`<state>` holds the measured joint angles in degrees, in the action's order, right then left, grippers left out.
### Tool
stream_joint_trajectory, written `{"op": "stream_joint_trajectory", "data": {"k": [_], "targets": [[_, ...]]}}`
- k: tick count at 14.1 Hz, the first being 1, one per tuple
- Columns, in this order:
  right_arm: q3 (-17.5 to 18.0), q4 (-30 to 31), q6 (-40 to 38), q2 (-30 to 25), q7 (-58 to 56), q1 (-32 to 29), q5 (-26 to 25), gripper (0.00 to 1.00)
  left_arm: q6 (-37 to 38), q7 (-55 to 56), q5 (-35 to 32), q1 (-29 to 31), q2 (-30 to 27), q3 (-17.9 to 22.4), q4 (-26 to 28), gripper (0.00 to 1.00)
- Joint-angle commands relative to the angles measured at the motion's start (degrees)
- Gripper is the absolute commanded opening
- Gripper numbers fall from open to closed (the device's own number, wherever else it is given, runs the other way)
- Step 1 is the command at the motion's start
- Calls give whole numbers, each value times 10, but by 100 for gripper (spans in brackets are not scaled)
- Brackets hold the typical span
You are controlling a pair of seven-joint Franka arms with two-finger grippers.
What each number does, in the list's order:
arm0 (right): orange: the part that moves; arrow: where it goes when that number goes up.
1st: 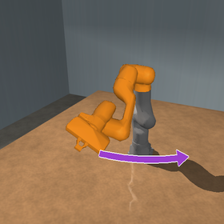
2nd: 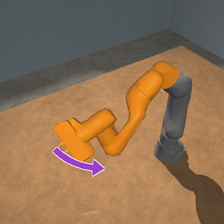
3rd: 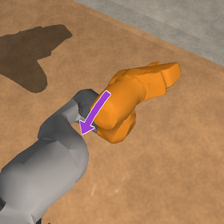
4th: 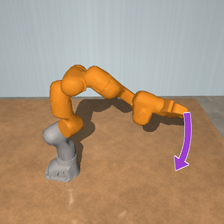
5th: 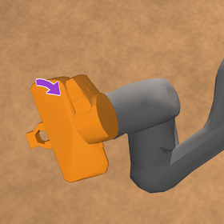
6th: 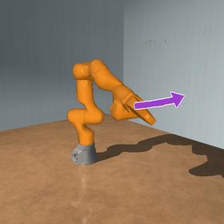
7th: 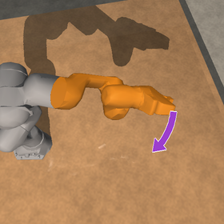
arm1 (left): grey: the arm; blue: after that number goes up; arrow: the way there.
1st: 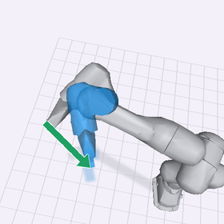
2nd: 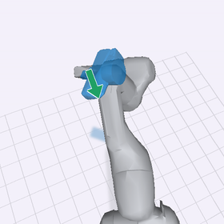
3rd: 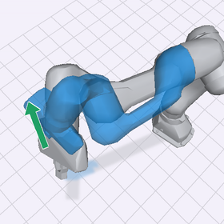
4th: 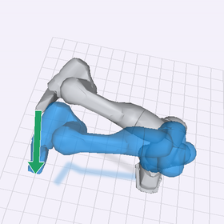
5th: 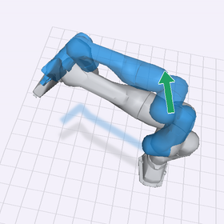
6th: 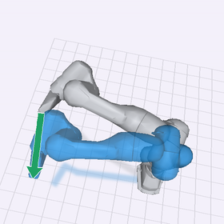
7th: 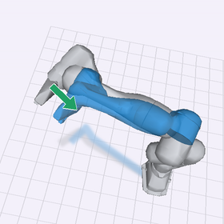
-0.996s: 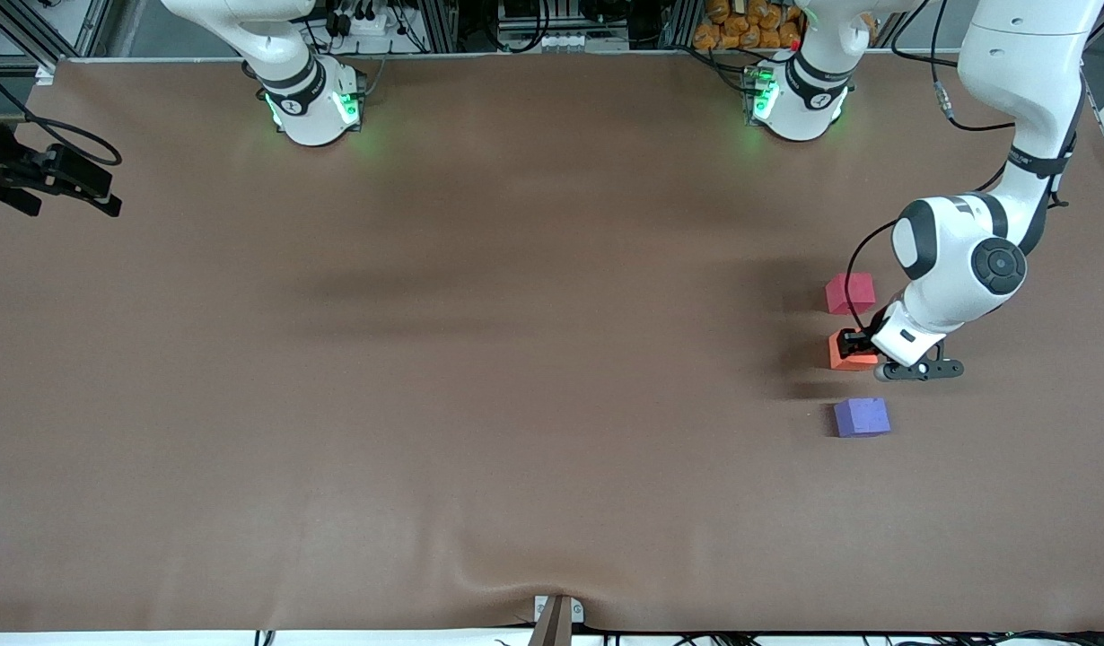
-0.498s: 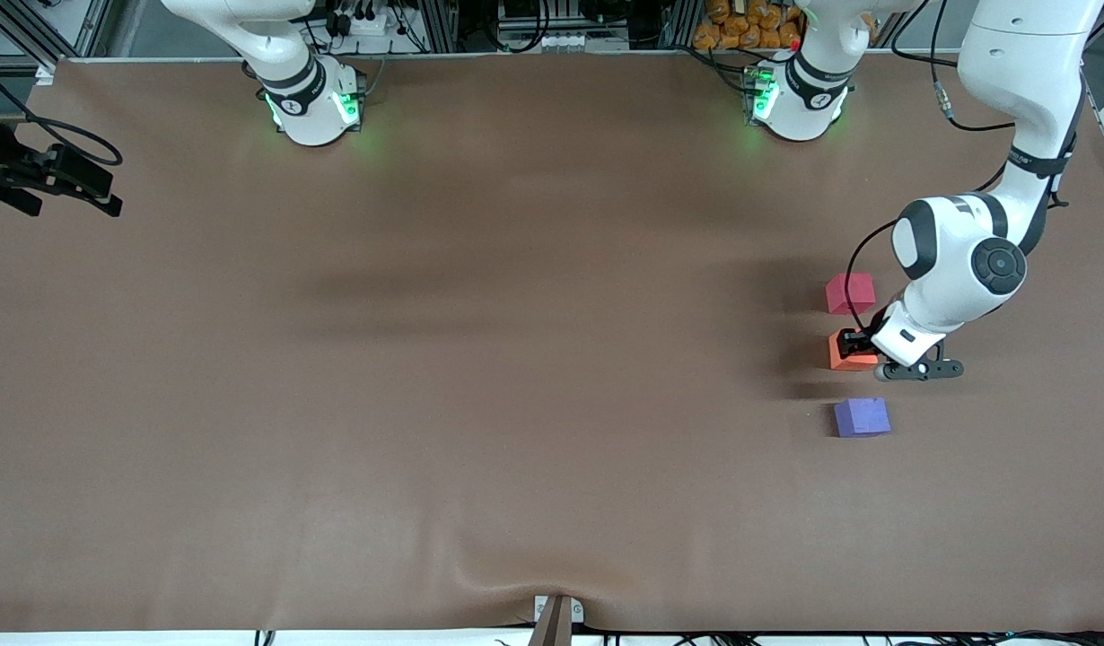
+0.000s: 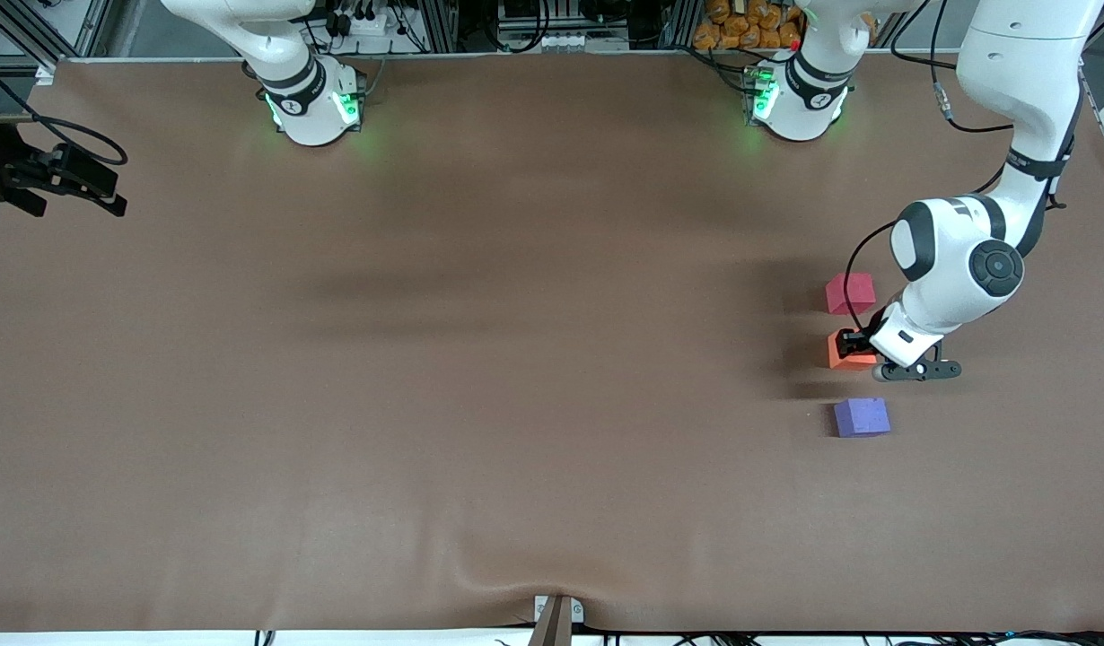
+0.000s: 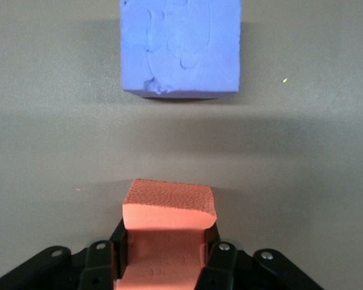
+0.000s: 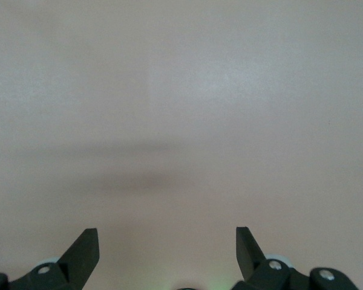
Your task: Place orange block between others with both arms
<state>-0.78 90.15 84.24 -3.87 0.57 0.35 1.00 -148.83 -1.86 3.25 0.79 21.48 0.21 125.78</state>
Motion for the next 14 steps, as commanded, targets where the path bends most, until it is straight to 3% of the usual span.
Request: {"op": "stream_joint_trajectory", "data": {"k": [1, 4, 10, 14], "targets": [[-1, -7, -1, 4, 7, 5, -6, 100, -1, -2, 3, -2, 7, -1, -26, 100], [-1, -7, -1, 3, 7, 5, -6, 100, 49, 4, 4, 0, -19, 0, -63, 100], [-1, -7, -2, 4, 7, 5, -6, 100, 296, 91, -2, -4, -135, -14, -200, 100], [-1, -7, -2, 4, 7, 5, -6, 100, 435, 92, -33, -4, -164, -23, -318, 100]]}}
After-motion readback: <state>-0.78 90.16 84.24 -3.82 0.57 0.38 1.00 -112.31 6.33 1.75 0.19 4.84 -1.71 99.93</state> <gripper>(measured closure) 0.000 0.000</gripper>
